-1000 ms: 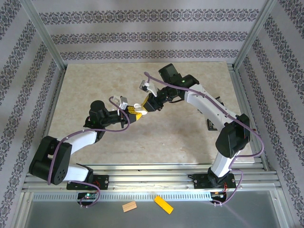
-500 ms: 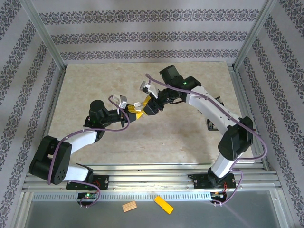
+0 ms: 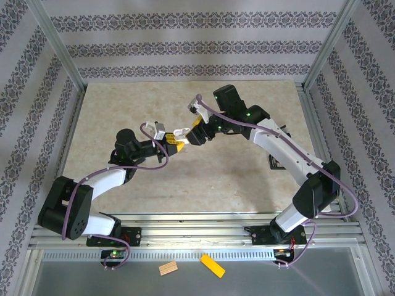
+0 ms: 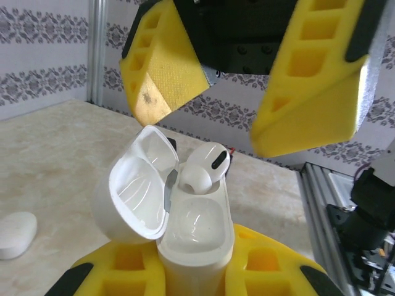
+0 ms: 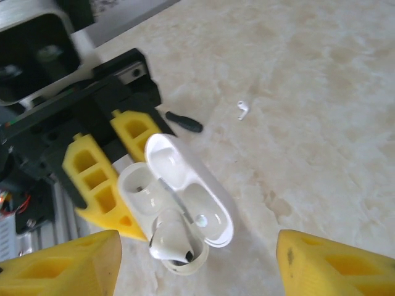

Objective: Insert the wireless bluetooth earbuds into the charging case

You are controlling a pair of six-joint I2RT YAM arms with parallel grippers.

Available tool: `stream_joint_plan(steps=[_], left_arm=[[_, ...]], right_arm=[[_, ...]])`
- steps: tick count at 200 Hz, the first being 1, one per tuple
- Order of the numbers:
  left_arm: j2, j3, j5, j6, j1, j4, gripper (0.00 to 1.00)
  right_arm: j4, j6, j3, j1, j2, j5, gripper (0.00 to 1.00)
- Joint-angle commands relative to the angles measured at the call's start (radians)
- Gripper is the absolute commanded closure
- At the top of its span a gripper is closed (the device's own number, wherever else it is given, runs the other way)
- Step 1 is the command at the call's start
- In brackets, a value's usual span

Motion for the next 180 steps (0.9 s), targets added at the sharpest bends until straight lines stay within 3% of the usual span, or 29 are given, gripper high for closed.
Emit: stream_joint_plan(steps=[1, 48, 91, 143, 180], left_arm=[[-0.003, -0.001, -0.031, 0.064, 0.006, 0.066, 1.00], [-0.009, -0.003, -0.026, 0.048, 0.006, 0.089, 1.00], [-0.019, -0.008, -0.035, 0.045, 0.005, 0.090, 1.00], [0.000, -0.011, -0.046, 0.062, 0.005, 0.108, 1.00], [-0.003, -0.015, -0.045, 0.055, 0.005, 0.119, 1.00]], right_arm=[[0.047, 0.138, 0.007, 0.036, -0.016, 0.114, 0.32], [0.006, 0.165, 0.004, 0.033, 0.017, 0.179, 0.34], [-0.008, 0.167, -0.008, 0.011, 0.021, 0.144, 0.40], [0.123, 0.255, -0.051, 0.001, -0.042, 0.009, 0.28], [0.149, 0.302, -0.075, -0.028, -0.029, 0.007, 0.30]])
